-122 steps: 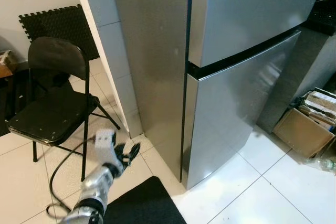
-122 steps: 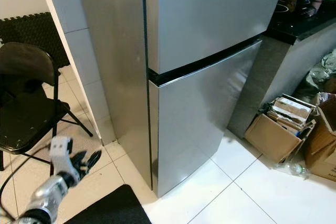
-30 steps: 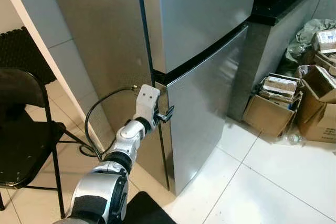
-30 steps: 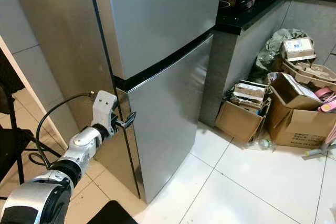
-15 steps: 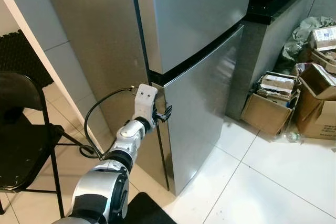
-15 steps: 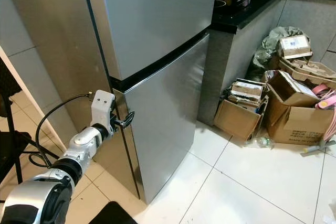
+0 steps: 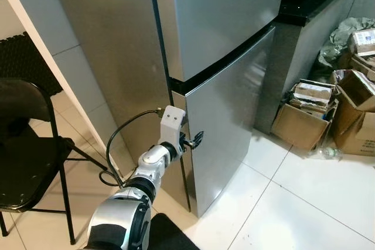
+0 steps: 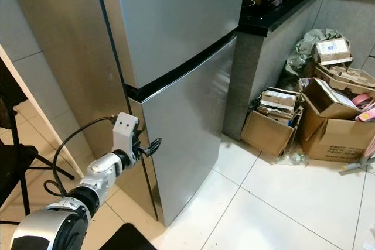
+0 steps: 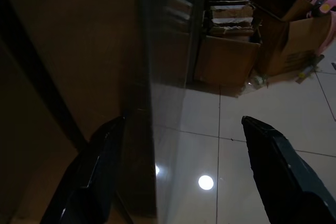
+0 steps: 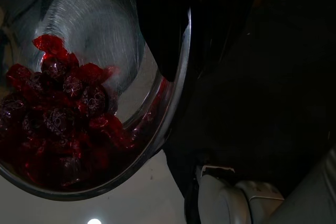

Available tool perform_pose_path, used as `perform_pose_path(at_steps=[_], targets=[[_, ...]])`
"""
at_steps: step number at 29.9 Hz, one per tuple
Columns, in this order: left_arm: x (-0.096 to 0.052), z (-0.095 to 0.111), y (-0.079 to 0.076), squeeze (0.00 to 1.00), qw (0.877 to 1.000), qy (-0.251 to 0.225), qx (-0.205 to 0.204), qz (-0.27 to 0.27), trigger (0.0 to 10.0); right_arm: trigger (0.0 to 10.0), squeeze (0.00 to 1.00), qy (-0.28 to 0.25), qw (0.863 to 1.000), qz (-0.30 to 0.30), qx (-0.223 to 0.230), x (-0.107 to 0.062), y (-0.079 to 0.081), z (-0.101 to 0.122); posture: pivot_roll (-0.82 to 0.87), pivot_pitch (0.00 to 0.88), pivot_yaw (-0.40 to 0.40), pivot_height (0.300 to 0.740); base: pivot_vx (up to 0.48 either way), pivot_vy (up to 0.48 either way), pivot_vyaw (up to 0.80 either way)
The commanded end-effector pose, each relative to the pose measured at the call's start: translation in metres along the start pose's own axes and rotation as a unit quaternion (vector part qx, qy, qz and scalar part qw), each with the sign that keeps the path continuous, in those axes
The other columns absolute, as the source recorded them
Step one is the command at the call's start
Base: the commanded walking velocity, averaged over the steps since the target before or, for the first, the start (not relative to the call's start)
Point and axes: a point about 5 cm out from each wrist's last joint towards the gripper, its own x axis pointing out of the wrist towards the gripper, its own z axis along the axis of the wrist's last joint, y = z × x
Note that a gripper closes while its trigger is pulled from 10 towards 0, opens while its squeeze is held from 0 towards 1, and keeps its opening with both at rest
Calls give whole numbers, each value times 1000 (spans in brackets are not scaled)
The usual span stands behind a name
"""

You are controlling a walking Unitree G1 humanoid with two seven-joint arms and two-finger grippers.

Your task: Restocking fridge

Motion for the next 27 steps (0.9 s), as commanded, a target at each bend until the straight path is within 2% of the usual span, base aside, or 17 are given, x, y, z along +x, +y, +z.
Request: perform_pose_path(at_steps=[1, 6, 9, 12, 15, 21, 27], targets=[[7, 14, -5, 0, 999, -20, 30, -9, 10000, 10000, 0, -7, 1000, -10, -2, 0, -4, 2, -120, 28, 44, 740, 0, 0, 0], [-3, 19, 23, 0, 997, -21, 37, 71, 10000, 10000, 0, -5, 1000, -9, -1, -1, -3, 0, -115, 32, 42, 740, 0, 0, 0], [-5, 18, 27, 0, 996, -19, 34, 80, 10000, 10000, 0, -5, 1000, -9, -1, -1, -3, -1, -116, 33, 42, 740, 0, 0, 0], [-14, 17, 43, 0, 994, -15, 26, 105, 10000, 10000, 0, -4, 1000, -8, -2, -1, -2, -1, -116, 39, 42, 740, 0, 0, 0], [-18, 16, 50, 0, 993, -14, 17, 117, 10000, 10000, 0, -4, 1000, -8, -3, -1, -2, -2, -121, 44, 40, 740, 0, 0, 0], [-20, 15, 51, 0, 994, -14, -3, 112, 10000, 10000, 0, -3, 1000, -8, -5, -2, -2, -5, -140, 65, 36, 740, 0, 0, 0], [-15, 18, 43, 0, 997, -17, 0, 73, 10000, 10000, 0, 4, 1000, -9, -7, -5, -4, -18, -170, 108, 37, 740, 0, 0, 0]])
